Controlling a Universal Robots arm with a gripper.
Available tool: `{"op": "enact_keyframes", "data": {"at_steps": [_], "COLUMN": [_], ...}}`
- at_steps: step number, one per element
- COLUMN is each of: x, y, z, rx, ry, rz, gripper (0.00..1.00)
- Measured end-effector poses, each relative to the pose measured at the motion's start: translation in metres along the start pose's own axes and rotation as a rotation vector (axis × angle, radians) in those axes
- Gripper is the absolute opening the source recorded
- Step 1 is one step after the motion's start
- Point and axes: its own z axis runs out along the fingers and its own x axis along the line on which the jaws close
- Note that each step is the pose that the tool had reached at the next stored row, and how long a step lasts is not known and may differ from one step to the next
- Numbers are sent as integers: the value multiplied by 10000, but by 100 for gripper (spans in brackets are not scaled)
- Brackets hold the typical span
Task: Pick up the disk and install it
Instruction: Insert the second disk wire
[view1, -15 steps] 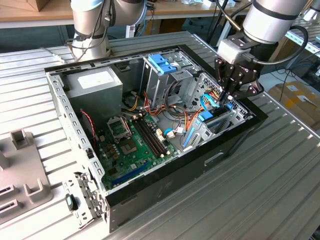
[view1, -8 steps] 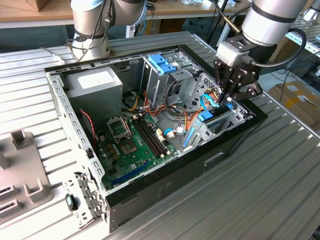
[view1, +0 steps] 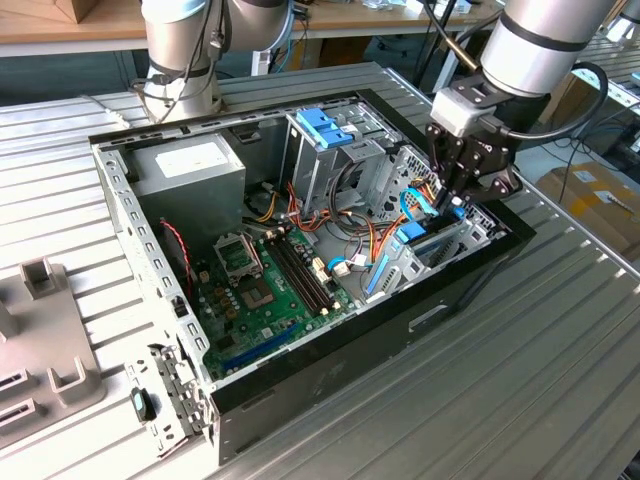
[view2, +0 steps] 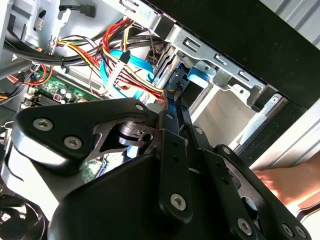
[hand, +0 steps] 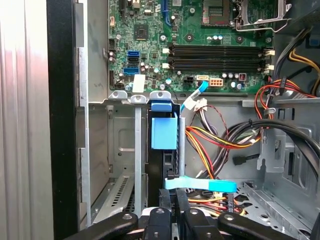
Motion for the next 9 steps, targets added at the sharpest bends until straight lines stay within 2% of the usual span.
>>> {"op": "enact_keyframes", "data": {"at_steps": [9], "x": [-1], "y": [1], "z": [17], "rx": [0], "ry": [-3], "rz": [0], "gripper": [16]}}
